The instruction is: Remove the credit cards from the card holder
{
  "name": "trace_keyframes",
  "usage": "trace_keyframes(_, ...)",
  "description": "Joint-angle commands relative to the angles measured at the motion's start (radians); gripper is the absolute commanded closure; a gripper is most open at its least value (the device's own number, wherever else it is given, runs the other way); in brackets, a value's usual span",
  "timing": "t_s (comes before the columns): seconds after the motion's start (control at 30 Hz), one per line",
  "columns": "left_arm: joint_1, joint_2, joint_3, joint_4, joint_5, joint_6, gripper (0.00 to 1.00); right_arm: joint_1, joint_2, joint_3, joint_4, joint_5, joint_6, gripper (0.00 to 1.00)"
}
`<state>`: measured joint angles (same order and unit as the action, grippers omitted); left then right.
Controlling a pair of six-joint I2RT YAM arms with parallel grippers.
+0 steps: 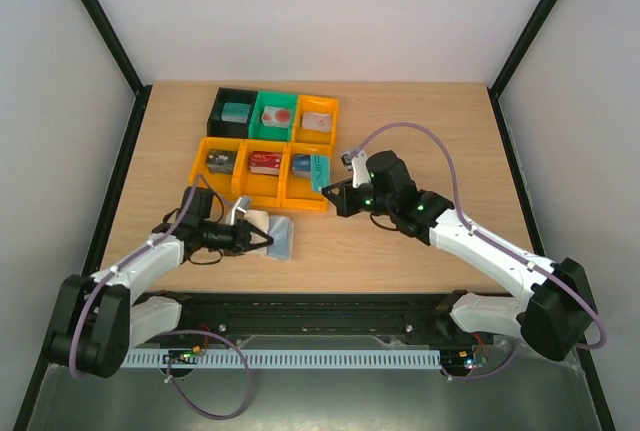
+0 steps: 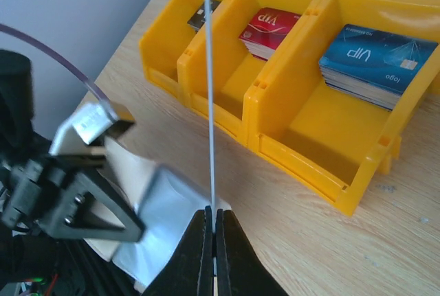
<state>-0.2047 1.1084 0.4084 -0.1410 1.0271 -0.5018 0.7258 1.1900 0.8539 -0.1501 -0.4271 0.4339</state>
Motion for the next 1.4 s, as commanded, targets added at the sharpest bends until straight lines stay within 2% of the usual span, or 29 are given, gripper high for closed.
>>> trace_keyframes(0.0,-0.047,0.080,-0.022,0.073,-0.091,-0.080,0.94,0.000,0.014,0.053,-0.053,0.016,-0.001,0.98)
trace_keyframes(0.13,-0.096,0.156,-0.003,0.048,-0.205,-0.024,0.94,0.000,0.026,0.057,-0.040,-0.010,0.019,0.98)
trace_keyframes(0.27,-0.101,0.174,0.003,0.022,-0.308,-0.001,0.94,0.001,0.038,0.060,-0.037,-0.014,0.023,0.98)
trace_keyframes(0.33,-0.101,0.175,0.005,0.008,-0.360,0.006,0.86,0.001,0.042,0.066,-0.039,-0.015,0.024,0.98)
trace_keyframes(0.47,-0.086,0.172,0.016,-0.027,-0.503,0.018,0.59,0.000,0.040,0.066,-0.031,-0.017,0.032,0.98)
trace_keyframes(0.6,-0.019,0.141,0.041,-0.085,-0.634,0.022,0.46,0.000,0.032,0.073,-0.047,-0.012,0.026,0.98)
trace_keyframes(0.67,0.027,0.114,0.041,-0.101,-0.633,0.019,0.34,0.001,0.028,0.074,-0.050,-0.013,0.023,0.98)
trace_keyframes(0.73,0.056,0.085,0.044,-0.111,-0.607,0.023,0.28,0.001,0.028,0.082,-0.056,-0.021,0.017,0.98)
trace_keyframes(0.93,0.104,-0.011,0.100,-0.124,-0.424,0.071,0.14,0.001,0.011,0.096,-0.060,-0.064,-0.008,0.98)
trace_keyframes(1.1,0.156,-0.077,0.190,-0.180,-0.300,0.174,0.02,0.001,0.007,0.125,-0.059,-0.077,-0.037,0.98)
trace_keyframes(1.37,0.175,-0.110,0.379,-0.344,-0.255,0.325,0.01,0.001,-0.016,0.141,-0.076,-0.077,-0.040,0.98)
